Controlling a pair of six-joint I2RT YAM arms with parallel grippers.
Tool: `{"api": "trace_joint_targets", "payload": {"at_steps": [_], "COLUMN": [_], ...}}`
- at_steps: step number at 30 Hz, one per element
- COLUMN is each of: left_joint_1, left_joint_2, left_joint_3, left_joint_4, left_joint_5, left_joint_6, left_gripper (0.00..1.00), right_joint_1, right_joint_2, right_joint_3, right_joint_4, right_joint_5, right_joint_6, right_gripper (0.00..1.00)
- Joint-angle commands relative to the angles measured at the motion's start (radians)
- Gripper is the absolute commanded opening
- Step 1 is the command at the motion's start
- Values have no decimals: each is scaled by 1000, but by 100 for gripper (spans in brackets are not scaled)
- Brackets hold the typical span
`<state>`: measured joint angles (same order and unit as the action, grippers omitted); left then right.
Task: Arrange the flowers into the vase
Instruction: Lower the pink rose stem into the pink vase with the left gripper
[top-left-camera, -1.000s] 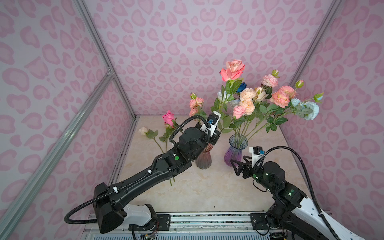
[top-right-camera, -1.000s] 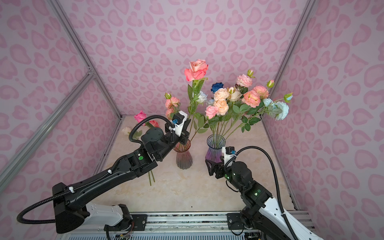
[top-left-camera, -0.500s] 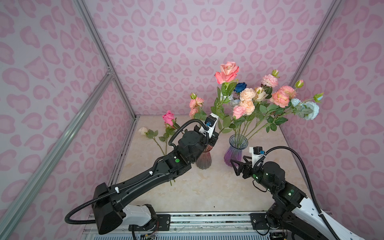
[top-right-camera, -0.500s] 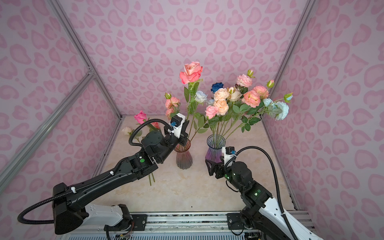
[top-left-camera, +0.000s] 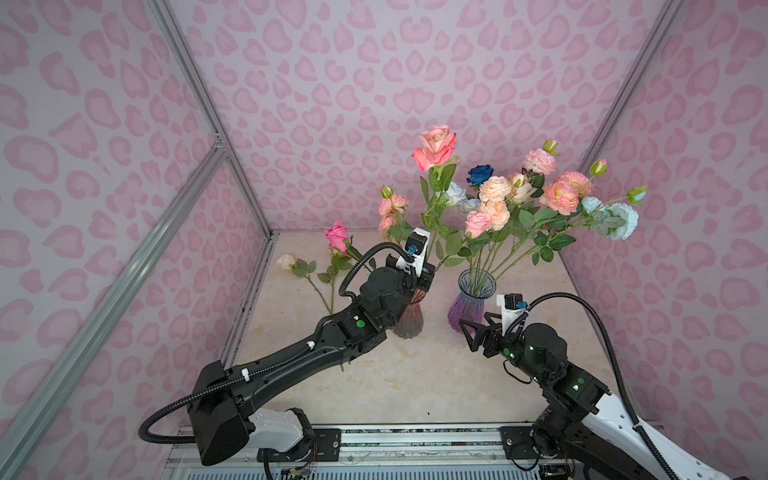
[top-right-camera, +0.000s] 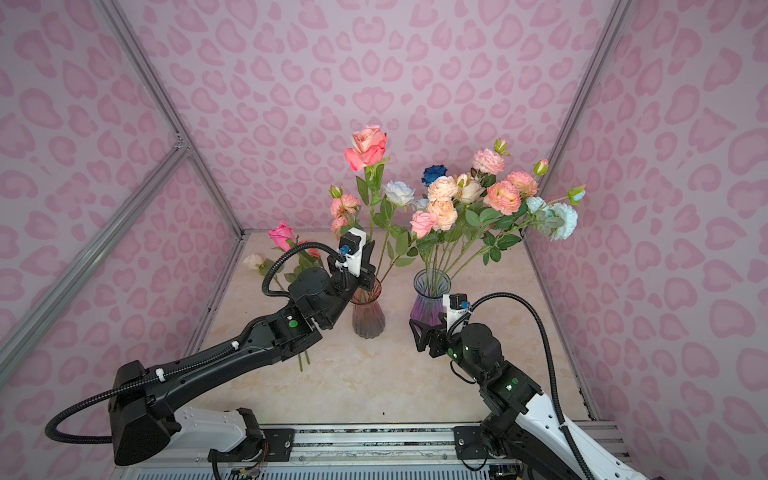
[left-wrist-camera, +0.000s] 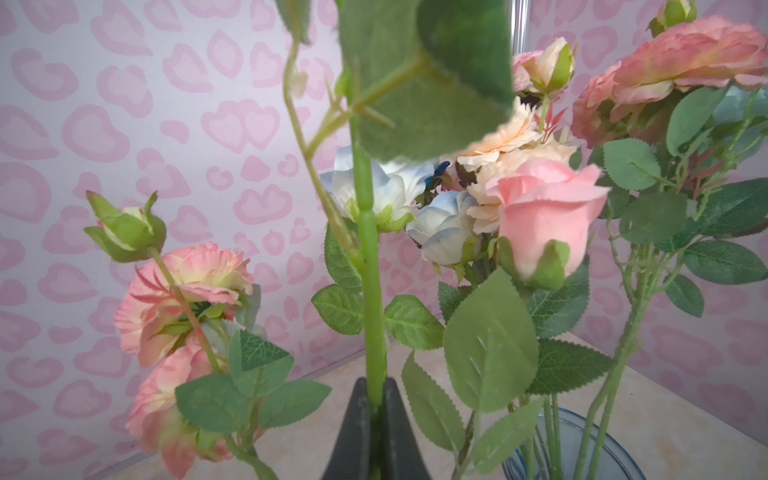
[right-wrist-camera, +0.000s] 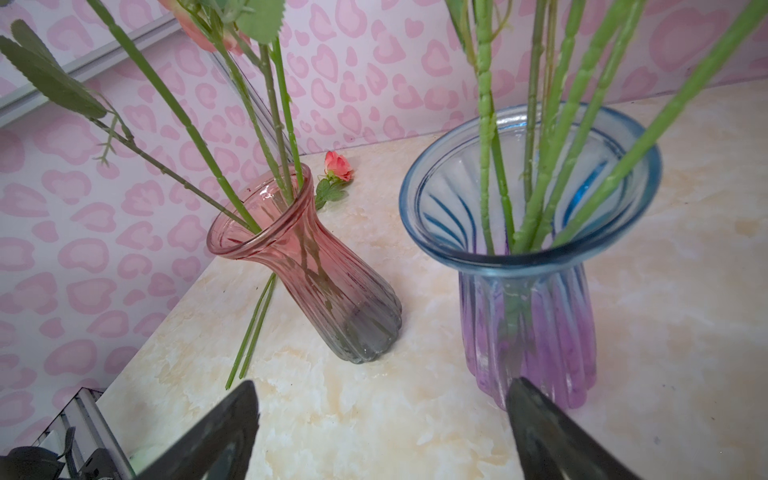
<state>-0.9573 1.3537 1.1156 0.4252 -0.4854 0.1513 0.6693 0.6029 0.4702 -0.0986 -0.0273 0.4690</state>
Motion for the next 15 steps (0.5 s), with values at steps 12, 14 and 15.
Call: {"api": "trace_joint_targets", "payload": {"at_steps": [12, 14, 15], "left_joint_1": [0, 0, 1], "left_joint_2": [9, 5, 2], "left_joint_3": [-78, -83, -88], "left_joint_4": [48, 42, 38], "left_joint_5": [-97, -100, -103], "left_joint_6": [-59, -61, -66], "left_gripper": [3, 3, 3], "right_joint_1": [-16, -20, -21], "right_joint_2": [2, 3, 5], "right_joint_3": [-25, -25, -25], "right_joint_4": [48, 52, 53], "right_joint_5": [-12, -14, -14], "right_joint_6": [-3, -1, -2], "right_gripper": [94, 94, 94]}}
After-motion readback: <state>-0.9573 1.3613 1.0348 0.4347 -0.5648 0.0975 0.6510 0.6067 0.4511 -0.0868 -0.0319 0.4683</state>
